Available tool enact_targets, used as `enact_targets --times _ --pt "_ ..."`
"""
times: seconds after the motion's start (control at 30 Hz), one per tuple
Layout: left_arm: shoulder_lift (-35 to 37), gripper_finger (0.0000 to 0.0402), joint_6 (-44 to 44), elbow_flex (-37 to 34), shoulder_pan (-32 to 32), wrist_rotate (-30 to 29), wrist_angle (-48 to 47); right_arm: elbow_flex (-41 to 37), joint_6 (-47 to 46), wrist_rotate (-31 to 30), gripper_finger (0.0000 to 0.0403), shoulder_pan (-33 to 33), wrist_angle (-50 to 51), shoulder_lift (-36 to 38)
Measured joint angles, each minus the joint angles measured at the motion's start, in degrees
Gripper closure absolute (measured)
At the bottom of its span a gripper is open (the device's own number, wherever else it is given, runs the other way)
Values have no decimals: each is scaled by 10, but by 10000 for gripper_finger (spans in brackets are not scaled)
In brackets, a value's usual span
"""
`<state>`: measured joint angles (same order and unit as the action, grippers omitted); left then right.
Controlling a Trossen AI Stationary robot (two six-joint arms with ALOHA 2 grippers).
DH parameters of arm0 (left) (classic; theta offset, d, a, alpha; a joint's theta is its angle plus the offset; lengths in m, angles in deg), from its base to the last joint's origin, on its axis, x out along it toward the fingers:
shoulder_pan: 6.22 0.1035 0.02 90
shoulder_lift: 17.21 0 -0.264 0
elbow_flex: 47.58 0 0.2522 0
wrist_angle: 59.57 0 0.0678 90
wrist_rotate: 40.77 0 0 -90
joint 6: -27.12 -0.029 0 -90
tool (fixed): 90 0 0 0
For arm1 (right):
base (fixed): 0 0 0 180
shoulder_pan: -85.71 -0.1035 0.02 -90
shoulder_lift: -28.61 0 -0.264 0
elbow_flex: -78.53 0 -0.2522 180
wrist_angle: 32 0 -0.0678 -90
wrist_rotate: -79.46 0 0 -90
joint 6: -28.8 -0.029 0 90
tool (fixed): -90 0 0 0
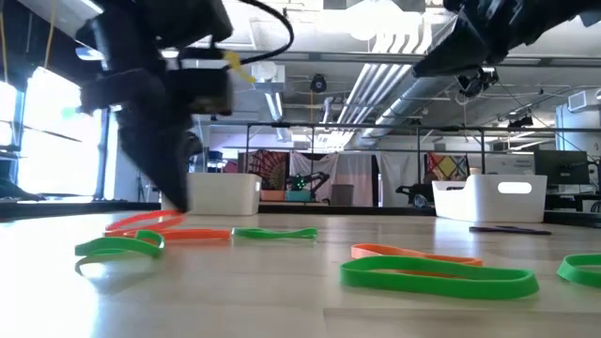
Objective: Sort rubber bands into baskets
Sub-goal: Put the orange rubber band into the top right white bin
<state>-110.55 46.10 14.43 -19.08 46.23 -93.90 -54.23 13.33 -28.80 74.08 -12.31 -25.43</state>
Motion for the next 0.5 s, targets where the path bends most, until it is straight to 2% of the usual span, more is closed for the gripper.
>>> enact_targets --times 0.13,0.3,0.5 --pt "1 401 14 0 21 0 61 -42 3 -2 395 -30 -102 -13" --pt "3 401 -6 0 29 10 50 -77 -9 -2 384 -47 -192 -56" --pt "13 401 -18 8 34 -14 58 -79 -35 -6 328 -49 -260 -140"
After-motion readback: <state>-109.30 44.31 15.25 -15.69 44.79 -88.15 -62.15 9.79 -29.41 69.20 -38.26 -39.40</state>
